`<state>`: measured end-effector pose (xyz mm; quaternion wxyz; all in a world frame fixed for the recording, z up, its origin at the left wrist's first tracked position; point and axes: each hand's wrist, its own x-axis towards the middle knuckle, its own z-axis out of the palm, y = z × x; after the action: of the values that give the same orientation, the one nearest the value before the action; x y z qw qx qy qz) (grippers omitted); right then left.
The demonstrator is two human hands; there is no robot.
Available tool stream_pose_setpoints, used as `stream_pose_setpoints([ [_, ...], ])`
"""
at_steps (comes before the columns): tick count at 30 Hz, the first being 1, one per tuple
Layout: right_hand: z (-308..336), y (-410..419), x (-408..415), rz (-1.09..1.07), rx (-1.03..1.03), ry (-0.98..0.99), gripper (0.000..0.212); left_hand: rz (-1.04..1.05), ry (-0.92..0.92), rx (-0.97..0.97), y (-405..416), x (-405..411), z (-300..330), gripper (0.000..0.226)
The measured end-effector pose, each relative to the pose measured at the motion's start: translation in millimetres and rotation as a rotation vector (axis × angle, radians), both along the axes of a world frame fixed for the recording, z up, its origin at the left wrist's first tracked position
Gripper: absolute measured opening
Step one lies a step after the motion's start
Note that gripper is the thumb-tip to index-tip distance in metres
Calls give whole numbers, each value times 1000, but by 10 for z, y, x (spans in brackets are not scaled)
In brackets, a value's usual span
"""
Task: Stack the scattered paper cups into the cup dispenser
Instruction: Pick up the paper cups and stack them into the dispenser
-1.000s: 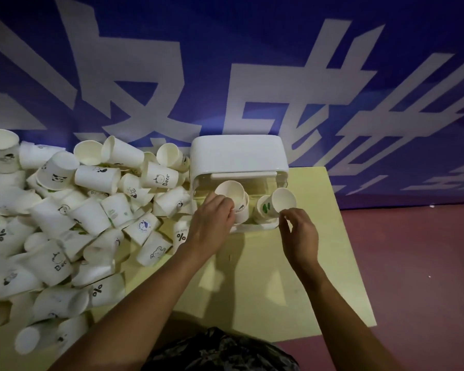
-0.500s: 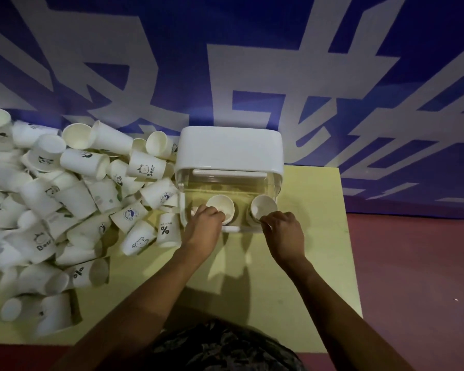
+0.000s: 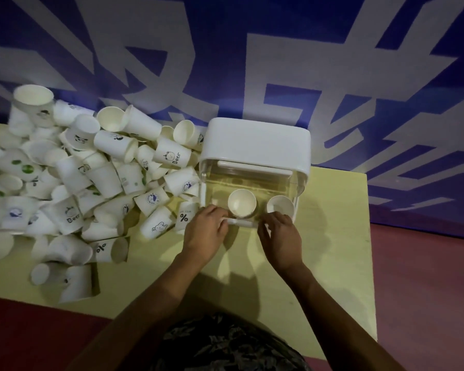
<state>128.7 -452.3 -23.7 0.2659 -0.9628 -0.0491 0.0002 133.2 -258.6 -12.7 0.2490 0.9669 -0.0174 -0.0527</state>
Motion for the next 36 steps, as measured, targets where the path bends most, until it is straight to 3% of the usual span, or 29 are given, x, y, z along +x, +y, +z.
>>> stream_pose_setpoints([
  [3,-35,366,-96,-22,191,217,17,108,45,45,376,-192,-30,21],
  [6,-94,675,-177,-81,308,546,18,140,177,175,762,-298,-102,38],
  [9,-150,996,-275,-283,639,821,17,127,224,253,1138,-334,-161,49],
  [13,-204,1386,-346,-474,886,966,16,53,256,262,1471,-262,-248,53],
  [17,-256,1758,-272,-658,983,976,9,-17,304,253,1672,-173,-312,53],
  [26,-472,2387,29,-1003,888,801,11,-146,382,143,1941,28,-411,65],
  [28,-481,2425,32,-1024,878,769,6,-175,385,150,1974,96,-421,60],
  [33,-358,2426,-69,-897,700,640,15,-274,254,224,2055,223,-477,33],
  [36,-260,2375,-153,-853,675,590,15,-259,308,107,2081,228,-521,13],
])
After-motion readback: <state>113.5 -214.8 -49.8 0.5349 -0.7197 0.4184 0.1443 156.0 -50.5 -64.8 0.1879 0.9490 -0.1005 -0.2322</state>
